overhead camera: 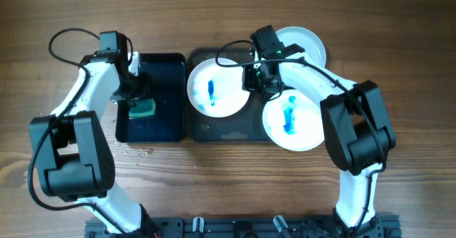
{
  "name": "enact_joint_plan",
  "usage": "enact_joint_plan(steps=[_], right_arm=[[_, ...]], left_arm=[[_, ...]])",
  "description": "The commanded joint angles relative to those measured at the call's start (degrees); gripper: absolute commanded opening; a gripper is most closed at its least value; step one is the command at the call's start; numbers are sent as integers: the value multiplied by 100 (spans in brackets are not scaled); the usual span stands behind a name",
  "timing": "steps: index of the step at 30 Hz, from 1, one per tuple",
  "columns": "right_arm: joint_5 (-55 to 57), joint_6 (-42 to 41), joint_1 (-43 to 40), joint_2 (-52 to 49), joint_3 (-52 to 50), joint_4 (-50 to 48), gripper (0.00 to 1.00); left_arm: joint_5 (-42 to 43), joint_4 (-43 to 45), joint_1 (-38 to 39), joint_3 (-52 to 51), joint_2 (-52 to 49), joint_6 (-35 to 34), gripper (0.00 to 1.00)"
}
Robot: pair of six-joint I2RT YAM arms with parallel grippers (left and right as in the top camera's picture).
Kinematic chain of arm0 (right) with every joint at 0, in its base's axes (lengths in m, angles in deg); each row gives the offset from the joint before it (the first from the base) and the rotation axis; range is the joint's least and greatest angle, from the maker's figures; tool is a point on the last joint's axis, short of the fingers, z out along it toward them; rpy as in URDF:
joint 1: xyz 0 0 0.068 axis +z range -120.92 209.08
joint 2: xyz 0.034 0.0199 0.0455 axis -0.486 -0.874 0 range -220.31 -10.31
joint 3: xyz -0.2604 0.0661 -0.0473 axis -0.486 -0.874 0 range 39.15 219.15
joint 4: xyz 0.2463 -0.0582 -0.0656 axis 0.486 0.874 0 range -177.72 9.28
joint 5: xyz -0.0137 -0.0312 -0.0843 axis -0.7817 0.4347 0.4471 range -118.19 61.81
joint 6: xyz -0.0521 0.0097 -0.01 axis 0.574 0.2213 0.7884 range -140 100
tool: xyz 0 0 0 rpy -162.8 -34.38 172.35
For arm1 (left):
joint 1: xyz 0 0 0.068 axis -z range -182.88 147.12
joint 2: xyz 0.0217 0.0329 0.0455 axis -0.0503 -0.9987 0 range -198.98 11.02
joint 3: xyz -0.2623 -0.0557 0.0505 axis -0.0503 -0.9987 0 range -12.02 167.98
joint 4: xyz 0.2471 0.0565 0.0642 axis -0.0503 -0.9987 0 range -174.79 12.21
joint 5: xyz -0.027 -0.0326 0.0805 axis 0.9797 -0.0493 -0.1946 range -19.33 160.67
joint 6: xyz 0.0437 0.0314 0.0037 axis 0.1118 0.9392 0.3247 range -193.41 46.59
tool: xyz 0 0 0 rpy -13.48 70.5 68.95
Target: Clean dirty plates on tray and stack at the side
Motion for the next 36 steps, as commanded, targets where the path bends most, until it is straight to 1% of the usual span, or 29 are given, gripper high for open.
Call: enact_joint_plan(steps=[1,4,8,9,12,16,18,19,20,22,23,26,30,34,36], right_arm=[[-48,-44,-26,-223,59,-35,4],[-66,-48,-26,-223,59,-50,4],[-66,-66,-26,-223,59,-50,4],[-68,-66,-26,-223,59,-50,4],[-63,-66,-26,-223,59,-52,4],[-66,-66,-31,-223,59,-46,4],[-66,-63,-31,-223,59,-48,4],[-66,-63,-31,-223,59,-48,4],[-66,-63,-31,-223,59,-48,4],[-66,-63,-31,-223,59,-48,4],[-66,-66,-31,-223,59,-50,4],[-66,-114,-37,-223,59,-52,4],[-85,-114,-63,-212,63,-24,4],[-365,-85,-177,-173,63,7,4],[-564,90,-249,-138,63,37,4]], left_arm=[[-352,31,-28,90,-87,-503,60],[-363,31,-28,90,-87,-660,62],[-332,26,-26,90,-101,-944,60],[-125,31,-26,87,-144,-938,58],[192,57,-11,87,-267,-909,57],[199,87,0,87,-437,-866,54],[199,92,0,87,-525,-745,48],[190,90,0,87,-557,-741,41],[192,87,0,87,-568,-743,34],[195,92,0,92,-566,-743,11],[195,90,0,92,-555,-743,4],[197,26,0,92,-496,-743,4],[260,-212,7,205,-114,-743,4],[728,-455,37,417,428,-741,4],[1032,-468,87,435,671,-743,4]])
